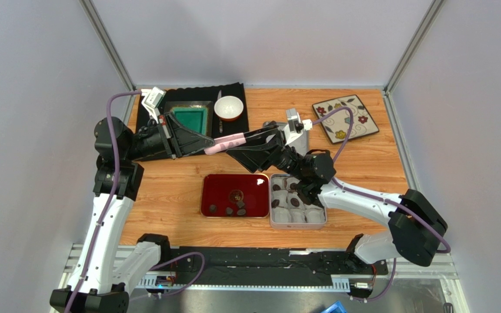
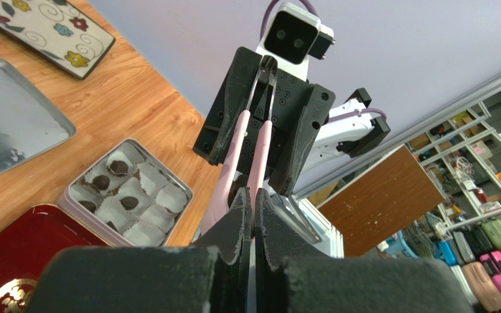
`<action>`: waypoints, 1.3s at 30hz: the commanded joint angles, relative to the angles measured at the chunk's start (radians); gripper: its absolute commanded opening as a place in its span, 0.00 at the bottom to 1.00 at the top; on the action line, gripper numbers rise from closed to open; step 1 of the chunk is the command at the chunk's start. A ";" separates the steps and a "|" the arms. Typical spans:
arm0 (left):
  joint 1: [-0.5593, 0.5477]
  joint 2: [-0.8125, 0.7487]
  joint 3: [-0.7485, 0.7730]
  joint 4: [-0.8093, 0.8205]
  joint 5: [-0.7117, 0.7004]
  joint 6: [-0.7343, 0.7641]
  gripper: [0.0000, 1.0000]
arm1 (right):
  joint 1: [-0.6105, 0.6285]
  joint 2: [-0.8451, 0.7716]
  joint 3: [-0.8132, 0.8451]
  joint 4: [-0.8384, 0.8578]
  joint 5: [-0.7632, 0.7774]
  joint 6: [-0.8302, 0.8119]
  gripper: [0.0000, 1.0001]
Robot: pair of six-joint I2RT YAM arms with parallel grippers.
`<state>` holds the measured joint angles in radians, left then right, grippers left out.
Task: Pack the chocolate
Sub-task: Adjust the clamp.
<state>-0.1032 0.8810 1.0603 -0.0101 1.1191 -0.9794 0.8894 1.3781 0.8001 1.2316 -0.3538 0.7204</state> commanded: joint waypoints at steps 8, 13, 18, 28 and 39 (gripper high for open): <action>0.013 -0.019 -0.014 0.006 -0.022 0.010 0.00 | 0.036 -0.067 0.040 0.155 0.073 -0.087 0.00; 0.013 -0.024 -0.022 0.006 -0.015 0.011 0.00 | 0.040 -0.082 0.031 0.181 0.087 -0.084 0.00; 0.013 -0.025 -0.025 0.006 0.011 0.015 0.07 | 0.052 -0.125 0.002 0.158 0.133 -0.121 0.00; 0.013 -0.024 -0.034 0.111 0.008 -0.047 0.00 | 0.069 -0.149 0.044 -0.126 0.061 -0.197 0.55; 0.013 -0.022 -0.071 0.309 0.051 -0.247 0.00 | 0.082 -0.172 -0.035 -0.076 -0.109 -0.338 0.48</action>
<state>-0.0975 0.8593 1.0245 0.1646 1.1812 -1.1091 0.9463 1.2495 0.7467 1.1072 -0.3592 0.4679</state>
